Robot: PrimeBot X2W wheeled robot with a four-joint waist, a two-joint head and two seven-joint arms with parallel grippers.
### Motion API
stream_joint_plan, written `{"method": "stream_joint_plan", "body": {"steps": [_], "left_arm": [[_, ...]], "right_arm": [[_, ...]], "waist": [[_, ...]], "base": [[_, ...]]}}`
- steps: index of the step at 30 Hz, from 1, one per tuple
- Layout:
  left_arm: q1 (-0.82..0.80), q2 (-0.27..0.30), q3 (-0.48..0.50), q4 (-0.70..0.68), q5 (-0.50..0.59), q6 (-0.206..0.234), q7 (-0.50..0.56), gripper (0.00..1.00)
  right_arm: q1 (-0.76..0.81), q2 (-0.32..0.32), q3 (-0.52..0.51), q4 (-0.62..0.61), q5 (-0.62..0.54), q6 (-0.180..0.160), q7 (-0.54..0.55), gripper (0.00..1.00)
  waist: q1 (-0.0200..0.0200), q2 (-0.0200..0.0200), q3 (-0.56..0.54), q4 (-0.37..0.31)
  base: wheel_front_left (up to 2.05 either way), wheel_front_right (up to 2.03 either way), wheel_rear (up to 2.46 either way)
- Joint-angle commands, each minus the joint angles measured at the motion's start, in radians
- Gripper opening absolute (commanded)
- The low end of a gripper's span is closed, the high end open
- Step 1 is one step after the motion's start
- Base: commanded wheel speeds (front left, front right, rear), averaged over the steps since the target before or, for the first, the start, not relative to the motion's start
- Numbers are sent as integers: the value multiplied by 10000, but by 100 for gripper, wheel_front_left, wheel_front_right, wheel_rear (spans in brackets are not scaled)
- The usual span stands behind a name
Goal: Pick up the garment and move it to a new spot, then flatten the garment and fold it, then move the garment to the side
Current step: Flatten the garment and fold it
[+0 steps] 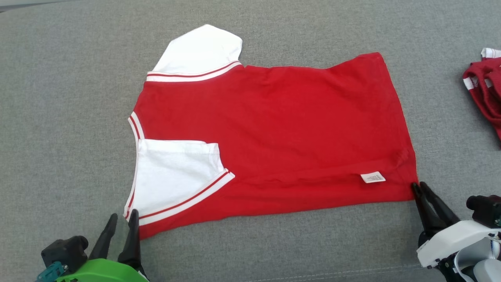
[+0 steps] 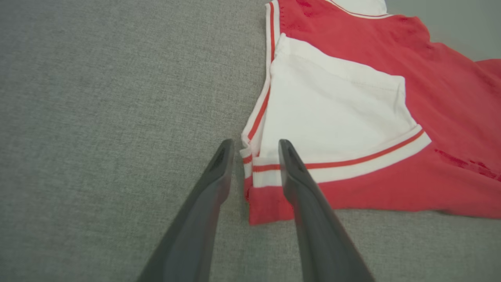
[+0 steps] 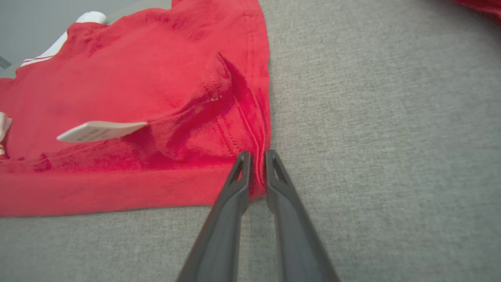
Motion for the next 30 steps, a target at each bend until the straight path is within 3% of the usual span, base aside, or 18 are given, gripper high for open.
{"method": "stream_joint_plan", "body": {"steps": [1, 8, 13, 25, 30], "left_arm": [[-194, -33, 15, 104, 78, -64, -194, 100], [-829, -20, 213, 172, 780, 113, -1723, 100], [-1443, 87, 223, -267, 1520, 300, -2626, 100], [-1983, 194, 74, -378, 1870, 350, -2861, 100], [-3400, 406, -182, -526, 2012, -39, -2678, 100]], "right_arm": [[-86, -22, -176, 89, -266, -21, -185, 100], [-501, 388, -1100, -457, -1485, -13, -1409, 100], [-822, 827, -1635, -1441, -2462, -12, -1691, 100], [-939, 1268, -1588, -2219, -3036, -13, -1763, 100], [-1201, 1220, -1565, -2293, -2936, -13, -1750, 100]], "waist": [[0, 0, -1, 5], [0, 0, -36, -110], [0, 0, -46, -182], [0, 0, 21, -142], [0, 0, 440, -79]], "base": [[0, 0, 0], [0, 0, 0], [0, 0, 0], [0, 0, 0], [0, 0, 0]]}}
